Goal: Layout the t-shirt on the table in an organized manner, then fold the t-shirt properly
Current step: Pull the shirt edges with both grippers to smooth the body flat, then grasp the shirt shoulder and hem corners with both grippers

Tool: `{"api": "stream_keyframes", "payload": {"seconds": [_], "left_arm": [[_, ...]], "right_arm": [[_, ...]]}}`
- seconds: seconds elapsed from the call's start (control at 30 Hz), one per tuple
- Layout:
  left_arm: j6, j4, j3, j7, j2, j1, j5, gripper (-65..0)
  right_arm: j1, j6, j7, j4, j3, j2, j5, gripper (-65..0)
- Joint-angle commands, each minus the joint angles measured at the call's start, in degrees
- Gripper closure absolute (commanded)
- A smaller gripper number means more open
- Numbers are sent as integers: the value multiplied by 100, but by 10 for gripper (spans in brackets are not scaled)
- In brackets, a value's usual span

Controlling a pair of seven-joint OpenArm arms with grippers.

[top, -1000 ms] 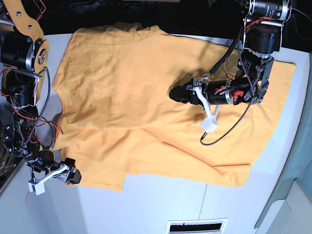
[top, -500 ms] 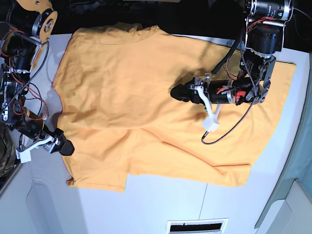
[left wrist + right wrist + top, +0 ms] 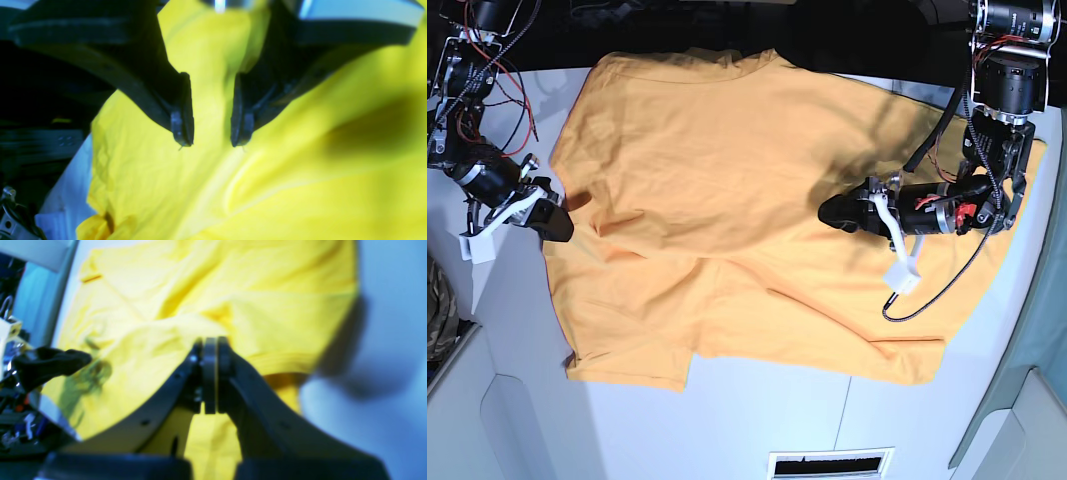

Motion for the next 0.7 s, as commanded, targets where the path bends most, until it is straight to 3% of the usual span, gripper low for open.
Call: {"api": "stream_keyframes", "payload": {"seconds": [0.0, 0.33, 0.57, 0.67], "left_arm": [[-52, 166, -28, -68, -114, -118, -170, -209], [-52, 44, -39, -540, -1104, -98, 219, -209], [-52, -400, -39, -514, -1464, 129, 197, -209], [-52, -382, -39, -334, -1432, 293, -245, -209]], "right_arm": [[31, 76, 17, 96, -70, 4, 129, 0], [-282, 59, 33, -278, -1707, 59, -1102, 0], [-214, 33, 931, -1327, -1818, 667, -1488, 0], [57, 33, 1139, -1864, -1818, 949, -1486, 0]]}}
